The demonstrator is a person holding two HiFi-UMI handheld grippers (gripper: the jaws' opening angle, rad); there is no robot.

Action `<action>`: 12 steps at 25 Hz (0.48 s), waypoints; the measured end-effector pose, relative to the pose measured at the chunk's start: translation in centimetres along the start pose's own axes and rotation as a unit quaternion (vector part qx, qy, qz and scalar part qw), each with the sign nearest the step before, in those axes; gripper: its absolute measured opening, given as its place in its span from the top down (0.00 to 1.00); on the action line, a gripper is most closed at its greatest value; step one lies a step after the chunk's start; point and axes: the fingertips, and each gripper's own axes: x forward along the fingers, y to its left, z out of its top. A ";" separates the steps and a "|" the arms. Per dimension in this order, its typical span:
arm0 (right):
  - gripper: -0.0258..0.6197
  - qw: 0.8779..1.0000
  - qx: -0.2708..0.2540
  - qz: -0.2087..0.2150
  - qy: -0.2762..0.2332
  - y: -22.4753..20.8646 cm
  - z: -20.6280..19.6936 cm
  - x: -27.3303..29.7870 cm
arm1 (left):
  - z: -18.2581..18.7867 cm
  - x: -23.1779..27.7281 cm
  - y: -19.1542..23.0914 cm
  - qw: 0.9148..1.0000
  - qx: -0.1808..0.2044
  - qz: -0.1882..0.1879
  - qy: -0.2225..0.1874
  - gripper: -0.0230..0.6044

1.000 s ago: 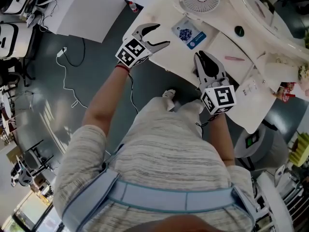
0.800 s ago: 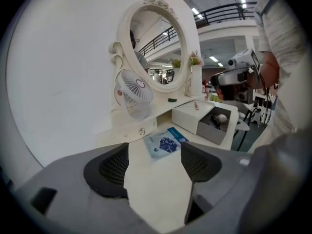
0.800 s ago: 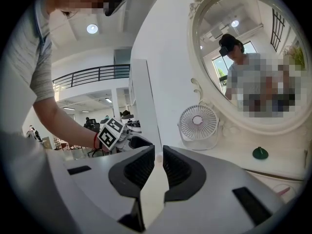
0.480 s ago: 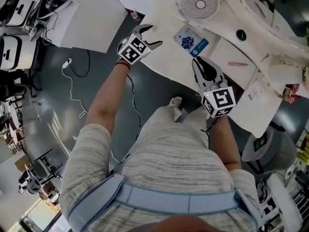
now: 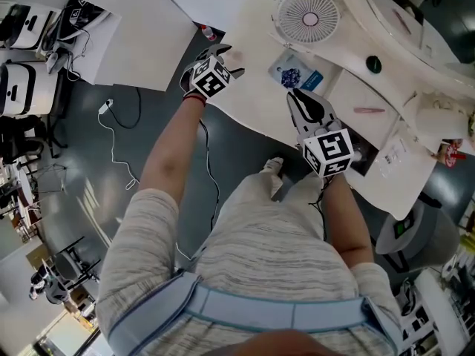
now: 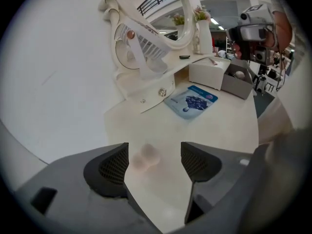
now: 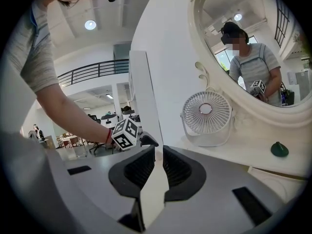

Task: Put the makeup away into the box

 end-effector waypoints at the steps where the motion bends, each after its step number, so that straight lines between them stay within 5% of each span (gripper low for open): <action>1: 0.94 1.000 0.002 0.000 0.003 -0.2 -0.2 0.4 | -0.1 0.3 0.2 1.000 0.001 0.000 0.005 0.43; 12: 0.94 1.000 0.010 0.003 0.017 -0.7 -1.1 2.6 | -1.5 2.3 1.1 0.998 0.024 -0.009 0.051 0.45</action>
